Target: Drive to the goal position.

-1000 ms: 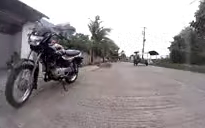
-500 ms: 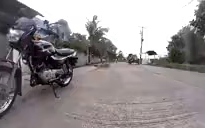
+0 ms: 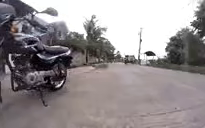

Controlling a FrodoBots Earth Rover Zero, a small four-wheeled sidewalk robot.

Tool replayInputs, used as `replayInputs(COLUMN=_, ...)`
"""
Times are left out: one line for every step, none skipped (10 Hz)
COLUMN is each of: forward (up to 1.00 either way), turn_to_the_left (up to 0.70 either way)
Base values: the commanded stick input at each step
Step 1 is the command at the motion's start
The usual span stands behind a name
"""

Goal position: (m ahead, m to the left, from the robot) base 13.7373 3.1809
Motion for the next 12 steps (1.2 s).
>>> replayInputs(forward=0.70, turn_to_the_left=0.00)
replayInputs(forward=0.70, turn_to_the_left=0.00)
replayInputs(forward=0.70, turn_to_the_left=0.00)
replayInputs(forward=0.70, turn_to_the_left=0.00)
replayInputs(forward=0.70, turn_to_the_left=0.13)
replayInputs(forward=0.70, turn_to_the_left=0.27)
replayInputs(forward=0.70, turn_to_the_left=0.14)
replayInputs(forward=0.70, turn_to_the_left=0.00)
replayInputs(forward=0.70, turn_to_the_left=0.00)
replayInputs(forward=0.70, turn_to_the_left=0.00)
replayInputs(forward=0.70, turn_to_the_left=0.00)
replayInputs(forward=0.70, turn_to_the_left=0.00)
